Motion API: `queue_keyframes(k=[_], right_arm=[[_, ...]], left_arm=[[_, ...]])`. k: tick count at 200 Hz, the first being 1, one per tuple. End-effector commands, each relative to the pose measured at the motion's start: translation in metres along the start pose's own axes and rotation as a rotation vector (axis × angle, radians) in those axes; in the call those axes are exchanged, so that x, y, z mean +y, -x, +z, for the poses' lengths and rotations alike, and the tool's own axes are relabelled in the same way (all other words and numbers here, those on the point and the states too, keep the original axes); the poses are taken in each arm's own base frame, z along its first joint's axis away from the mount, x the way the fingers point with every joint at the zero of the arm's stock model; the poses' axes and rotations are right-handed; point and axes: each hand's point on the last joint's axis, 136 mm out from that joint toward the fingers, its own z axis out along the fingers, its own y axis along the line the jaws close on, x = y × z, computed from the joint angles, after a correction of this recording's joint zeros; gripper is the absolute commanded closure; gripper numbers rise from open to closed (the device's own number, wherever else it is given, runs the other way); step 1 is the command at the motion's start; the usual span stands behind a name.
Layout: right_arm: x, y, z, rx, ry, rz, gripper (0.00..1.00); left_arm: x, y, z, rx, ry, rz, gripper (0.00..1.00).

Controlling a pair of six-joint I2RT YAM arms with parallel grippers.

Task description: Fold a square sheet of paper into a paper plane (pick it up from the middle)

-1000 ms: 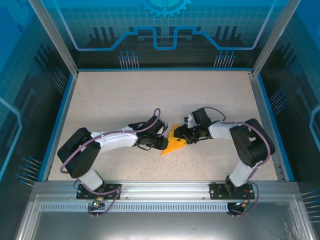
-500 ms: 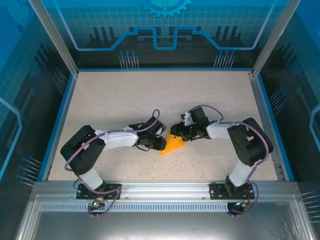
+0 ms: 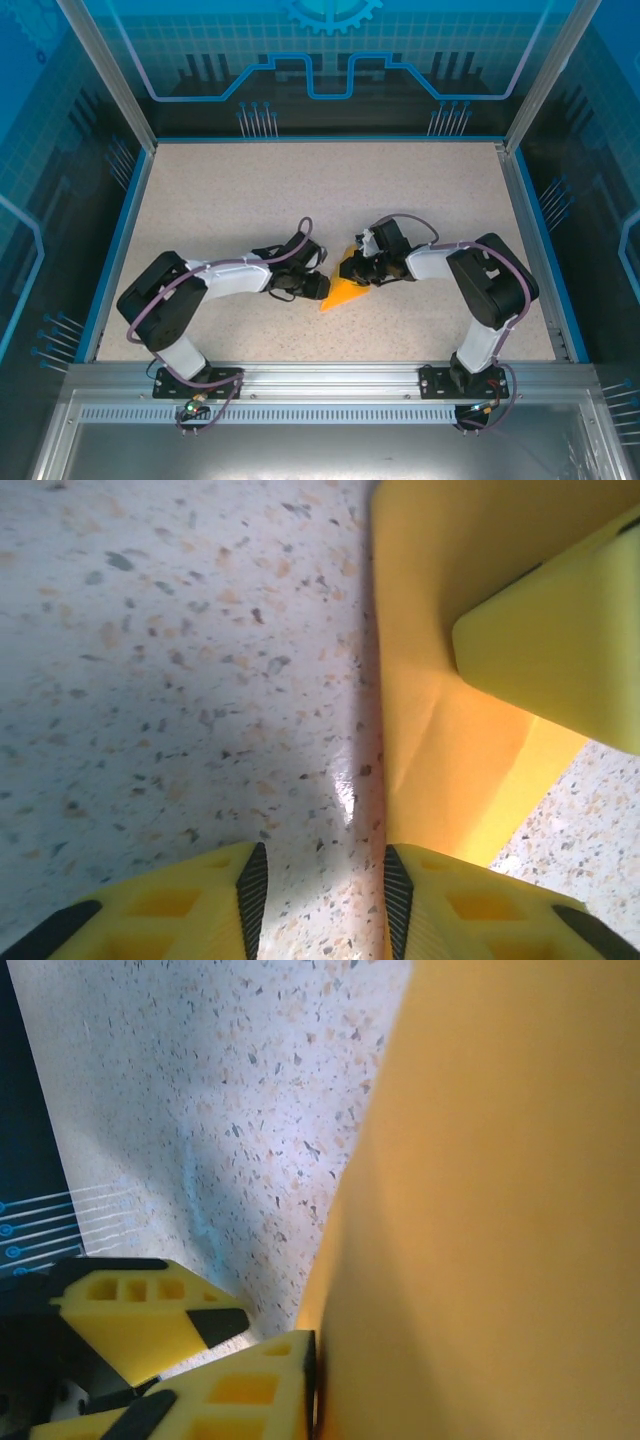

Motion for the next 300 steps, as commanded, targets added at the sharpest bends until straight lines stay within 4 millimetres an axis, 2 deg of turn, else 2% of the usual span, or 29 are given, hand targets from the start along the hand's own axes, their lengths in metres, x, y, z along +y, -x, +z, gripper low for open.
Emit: queue_keyframes(k=[1, 44, 59, 93, 123, 141, 157, 160, 171, 227, 247, 259, 264, 273, 300], right_arm=[[0.014, 0.005, -0.004, -0.018, 0.006, -0.041, 0.90], [0.051, 0.015, -0.024, -0.052, 0.123, -0.079, 0.94], [0.065, 0.021, -0.033, -0.068, 0.161, -0.094, 0.95], [0.098, 0.038, -0.060, -0.110, 0.265, -0.121, 0.95], [0.124, 0.053, -0.082, -0.157, 0.343, -0.138, 0.95], [0.132, 0.058, -0.090, -0.175, 0.381, -0.141, 0.95], [0.138, 0.062, -0.095, -0.189, 0.408, -0.137, 0.95], [0.148, 0.067, -0.101, -0.200, 0.426, -0.155, 0.95], [0.153, 0.070, -0.105, -0.210, 0.447, -0.154, 0.95], [0.171, 0.073, -0.120, -0.224, 0.539, -0.147, 0.96], [0.172, 0.073, -0.123, -0.226, 0.547, -0.147, 0.96], [0.175, 0.073, -0.125, -0.227, 0.557, -0.149, 0.96], [0.166, 0.069, -0.120, -0.218, 0.547, -0.130, 0.96], [0.165, 0.069, -0.121, -0.219, 0.552, -0.125, 0.96], [0.162, 0.070, -0.122, -0.223, 0.556, -0.114, 0.96]], left_arm=[[-0.002, 0.003, -0.020, -0.024, -0.052, -0.080, 0.59], [-0.009, 0.021, -0.050, -0.102, -0.221, -0.218, 0.46], [-0.009, 0.028, -0.062, -0.136, -0.289, -0.270, 0.44], [-0.015, 0.048, -0.096, -0.234, -0.427, -0.337, 0.34], [-0.021, 0.054, -0.118, -0.283, -0.522, -0.397, 0.30], [-0.030, 0.061, -0.131, -0.316, -0.612, -0.434, 0.28], [-0.036, 0.064, -0.137, -0.327, -0.671, -0.466, 0.28], [-0.035, 0.064, -0.137, -0.327, -0.675, -0.474, 0.28], [-0.036, 0.065, -0.139, -0.332, -0.687, -0.493, 0.28], [-0.046, 0.083, -0.149, -0.365, -0.821, -0.568, 0.33], [-0.052, 0.091, -0.158, -0.385, -0.857, -0.560, 0.39], [-0.055, 0.095, -0.162, -0.388, -0.872, -0.551, 0.47], [-0.055, 0.095, -0.162, -0.388, -0.874, -0.553, 0.50], [-0.056, 0.096, -0.163, -0.389, -0.880, -0.555, 0.56], [-0.056, 0.095, -0.163, -0.385, -0.880, -0.552, 0.59]])
